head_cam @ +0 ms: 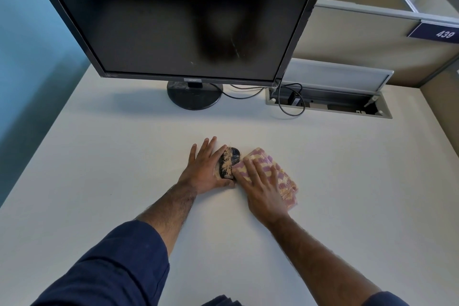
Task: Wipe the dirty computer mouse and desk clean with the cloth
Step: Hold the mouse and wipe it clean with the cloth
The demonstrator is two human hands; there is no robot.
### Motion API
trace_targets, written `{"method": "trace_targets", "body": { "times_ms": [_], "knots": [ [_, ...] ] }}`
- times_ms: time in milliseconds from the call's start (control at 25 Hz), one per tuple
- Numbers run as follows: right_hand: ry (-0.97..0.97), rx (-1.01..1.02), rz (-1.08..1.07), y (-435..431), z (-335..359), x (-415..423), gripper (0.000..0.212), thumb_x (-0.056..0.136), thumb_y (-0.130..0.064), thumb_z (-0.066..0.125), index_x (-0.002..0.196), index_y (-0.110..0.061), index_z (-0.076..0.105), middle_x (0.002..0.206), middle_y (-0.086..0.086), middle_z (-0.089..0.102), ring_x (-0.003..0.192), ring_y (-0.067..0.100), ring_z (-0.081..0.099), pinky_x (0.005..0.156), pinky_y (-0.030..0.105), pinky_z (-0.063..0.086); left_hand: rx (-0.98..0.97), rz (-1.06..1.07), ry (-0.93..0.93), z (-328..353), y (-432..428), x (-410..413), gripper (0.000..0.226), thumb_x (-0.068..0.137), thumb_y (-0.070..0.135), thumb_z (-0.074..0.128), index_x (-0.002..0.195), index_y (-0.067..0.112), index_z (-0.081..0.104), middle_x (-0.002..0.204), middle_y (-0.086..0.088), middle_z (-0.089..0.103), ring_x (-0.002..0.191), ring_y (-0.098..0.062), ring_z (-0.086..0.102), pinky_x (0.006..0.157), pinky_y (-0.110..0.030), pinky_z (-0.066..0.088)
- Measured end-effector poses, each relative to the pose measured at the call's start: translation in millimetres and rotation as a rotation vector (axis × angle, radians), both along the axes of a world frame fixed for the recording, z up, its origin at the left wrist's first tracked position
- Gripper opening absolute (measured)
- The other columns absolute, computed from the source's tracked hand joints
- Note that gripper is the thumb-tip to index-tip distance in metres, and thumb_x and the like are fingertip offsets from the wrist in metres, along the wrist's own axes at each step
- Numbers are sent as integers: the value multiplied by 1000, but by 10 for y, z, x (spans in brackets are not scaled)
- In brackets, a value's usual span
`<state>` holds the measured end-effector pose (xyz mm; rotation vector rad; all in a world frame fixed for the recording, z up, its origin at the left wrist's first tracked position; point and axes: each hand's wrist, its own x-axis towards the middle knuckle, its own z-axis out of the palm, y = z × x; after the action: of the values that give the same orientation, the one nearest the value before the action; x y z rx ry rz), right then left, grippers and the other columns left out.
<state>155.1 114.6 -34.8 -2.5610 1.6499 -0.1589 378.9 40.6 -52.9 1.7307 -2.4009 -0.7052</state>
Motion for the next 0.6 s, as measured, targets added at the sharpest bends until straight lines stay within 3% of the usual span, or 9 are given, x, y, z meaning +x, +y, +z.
{"method": "trace_targets", "body": {
  "times_ms": [160, 440, 600],
  "knots": [
    [-69, 25, -166, -126, 91, 13, 78, 86, 4, 55, 155, -27, 35, 166, 11, 22, 153, 34, 20, 116, 71, 14, 3, -2, 6, 1, -6, 5, 127, 64, 96, 53, 163, 31, 7, 170, 1, -17, 153, -14, -26, 123, -48, -16],
    [-58, -12, 9, -22, 36, 39, 67, 93, -5, 56, 154, -26, 36, 167, 9, 19, 153, 32, 18, 116, 71, 13, 6, 5, 18, 9, 12, -3, 126, 65, 97, 51, 163, 31, 7, 171, 1, -16, 154, -14, -24, 124, -49, -15],
    [-40, 40, -44, -119, 74, 49, 72, 92, -8, 52, 157, -27, 28, 168, 9, 16, 153, 28, 20, 118, 69, 7, 17, -1, 1, 13, 4, -9, 127, 65, 95, 52, 163, 30, 6, 170, 1, -17, 154, -15, -24, 124, -49, -15]
  ]
}}
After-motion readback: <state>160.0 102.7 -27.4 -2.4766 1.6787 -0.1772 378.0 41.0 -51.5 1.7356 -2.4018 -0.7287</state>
